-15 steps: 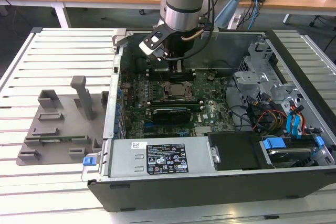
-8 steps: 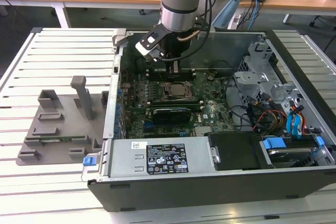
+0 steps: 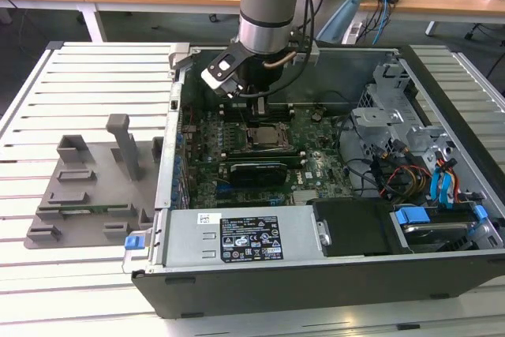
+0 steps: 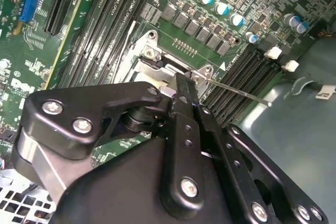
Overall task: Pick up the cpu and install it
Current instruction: 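Close the cpu cover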
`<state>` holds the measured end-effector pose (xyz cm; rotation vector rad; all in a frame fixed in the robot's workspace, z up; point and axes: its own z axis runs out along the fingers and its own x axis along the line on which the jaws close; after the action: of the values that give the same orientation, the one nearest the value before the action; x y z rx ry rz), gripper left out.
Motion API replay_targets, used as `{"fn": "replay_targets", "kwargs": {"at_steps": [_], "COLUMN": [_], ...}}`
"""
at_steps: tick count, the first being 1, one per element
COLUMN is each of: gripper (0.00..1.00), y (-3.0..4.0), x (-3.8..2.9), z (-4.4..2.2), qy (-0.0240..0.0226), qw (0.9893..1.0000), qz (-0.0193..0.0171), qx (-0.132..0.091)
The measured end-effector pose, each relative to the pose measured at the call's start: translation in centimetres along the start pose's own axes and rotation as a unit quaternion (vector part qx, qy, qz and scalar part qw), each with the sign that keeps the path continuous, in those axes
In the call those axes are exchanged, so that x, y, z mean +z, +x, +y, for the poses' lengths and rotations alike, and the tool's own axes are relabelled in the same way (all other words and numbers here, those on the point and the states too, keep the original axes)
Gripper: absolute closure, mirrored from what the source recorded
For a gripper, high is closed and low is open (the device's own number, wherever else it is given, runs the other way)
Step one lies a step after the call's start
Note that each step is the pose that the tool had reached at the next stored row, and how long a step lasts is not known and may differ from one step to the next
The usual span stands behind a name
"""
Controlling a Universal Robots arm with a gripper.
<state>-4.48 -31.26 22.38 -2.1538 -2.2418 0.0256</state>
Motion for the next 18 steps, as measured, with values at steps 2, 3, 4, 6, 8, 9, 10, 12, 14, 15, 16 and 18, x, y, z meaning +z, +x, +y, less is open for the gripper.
{"fn": "replay_targets", "kwargs": {"at_steps": [2, 3, 4, 6, 8, 9, 10, 12, 14, 15, 16, 18], "gripper": [0.89, 0.89, 0.89, 0.89, 0.89, 0.89, 0.89, 0.89, 0.89, 0.89, 0.89, 0.89], "y": [-0.01, -0.02, -0.02, -0.03, -0.03, -0.04, -0.05, -0.04, -0.05, -0.06, -0.09, -0.1], "x": [0.65, 0.82, 1.0, 1.31, 1.58, 1.69, 1.72, 1.74, 1.73, 1.73, 1.71, 1.63], "z": [0.12, 0.18, 0.24, 0.32, 0.36, 0.37, 0.37, 0.38, 0.73, 1.26, 1.78, 2.1], "qy": [0.0001, 0.0, 0.0001, 0.0, 0.0, 0.0002, 0.0002, 0.0002, 0.0001, -0.0001, -0.0001, 0.0], "qw": [1.0, 1.0, 1.0, 1.0, 1.0, 1.0, 1.0, 1.0, 1.0, 1.0, 1.0, 1.0], "qz": [-0.0003, -0.0005, -0.0007, -0.0009, -0.0011, -0.0015, -0.0016, -0.0016, -0.0015, -0.0014, -0.0014, -0.0015], "qx": [0.0, 0.0, 0.0, 0.0, 0.0, 0.0, 0.0, 0.0, 0.0, 0.0, 0.0, 0.0]}}
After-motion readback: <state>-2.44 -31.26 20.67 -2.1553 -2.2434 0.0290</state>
